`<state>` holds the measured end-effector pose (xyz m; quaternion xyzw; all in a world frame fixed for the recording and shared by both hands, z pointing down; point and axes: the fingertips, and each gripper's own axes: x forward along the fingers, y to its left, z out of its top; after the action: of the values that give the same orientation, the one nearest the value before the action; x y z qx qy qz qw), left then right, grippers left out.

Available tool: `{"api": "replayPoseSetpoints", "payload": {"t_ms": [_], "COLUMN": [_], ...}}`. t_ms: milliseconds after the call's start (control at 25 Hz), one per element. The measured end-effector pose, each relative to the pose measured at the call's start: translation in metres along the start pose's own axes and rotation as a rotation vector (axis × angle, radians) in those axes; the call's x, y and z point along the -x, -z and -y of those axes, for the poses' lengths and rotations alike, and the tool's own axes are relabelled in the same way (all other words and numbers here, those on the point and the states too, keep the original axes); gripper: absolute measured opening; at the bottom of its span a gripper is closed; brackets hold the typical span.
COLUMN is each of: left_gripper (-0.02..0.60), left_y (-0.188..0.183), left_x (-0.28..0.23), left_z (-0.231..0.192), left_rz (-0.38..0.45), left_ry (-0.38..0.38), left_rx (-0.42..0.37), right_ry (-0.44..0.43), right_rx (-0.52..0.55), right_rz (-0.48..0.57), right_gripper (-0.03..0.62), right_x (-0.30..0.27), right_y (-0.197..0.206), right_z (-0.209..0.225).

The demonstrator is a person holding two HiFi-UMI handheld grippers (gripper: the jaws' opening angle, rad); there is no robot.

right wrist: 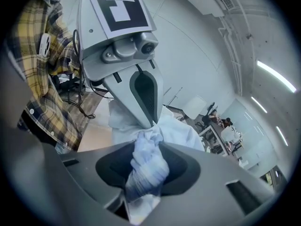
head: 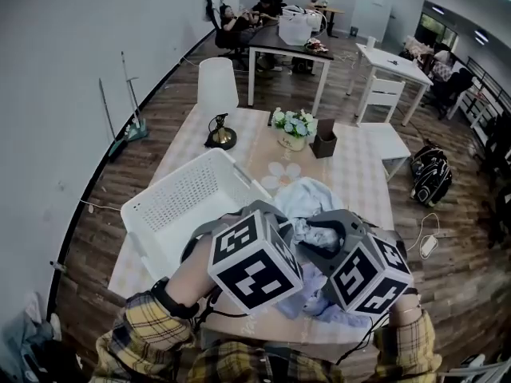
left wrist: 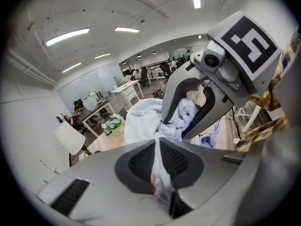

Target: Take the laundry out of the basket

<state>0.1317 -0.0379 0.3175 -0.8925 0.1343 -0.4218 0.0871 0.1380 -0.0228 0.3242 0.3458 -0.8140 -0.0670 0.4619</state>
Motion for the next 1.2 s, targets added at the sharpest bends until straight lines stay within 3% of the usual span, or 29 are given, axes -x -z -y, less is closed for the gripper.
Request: {"api": "replayPoseSetpoints", "payload": {"t_ms": [280,600,1000,1200], "left_gripper": [0.052,0.051,0.051,0.052], "left_y": [-0.051,-0.070,-0.023,0.006], "left_x": [-0.029,-0.069,-0.139,-0.165], "left_z": [0.067,0.120,0.169,0.184], "left_rz": [0.001,-0.023,-0.110,-0.142], "left_ry": [0.020,0.089,0.231,0.256], "left_rx": [0.000,-0.023,-0.006,0.007], "right_ry": [-0.008,-0.011,-0.100,-0.146], "right_rx": [-0.036,-0.114,-0.253,-0.279], "right_rz": [-0.018,-0.055,-0.128,-0.144], "right_gripper": [0.167,0.166,0.166,0.167], "right_x": [0.052,0.070,0.025,0.000], "right_y": [0.069,0.132,0.197,0.222], "right_z": [-0.012,-0.032,-0.082,-0.106]}}
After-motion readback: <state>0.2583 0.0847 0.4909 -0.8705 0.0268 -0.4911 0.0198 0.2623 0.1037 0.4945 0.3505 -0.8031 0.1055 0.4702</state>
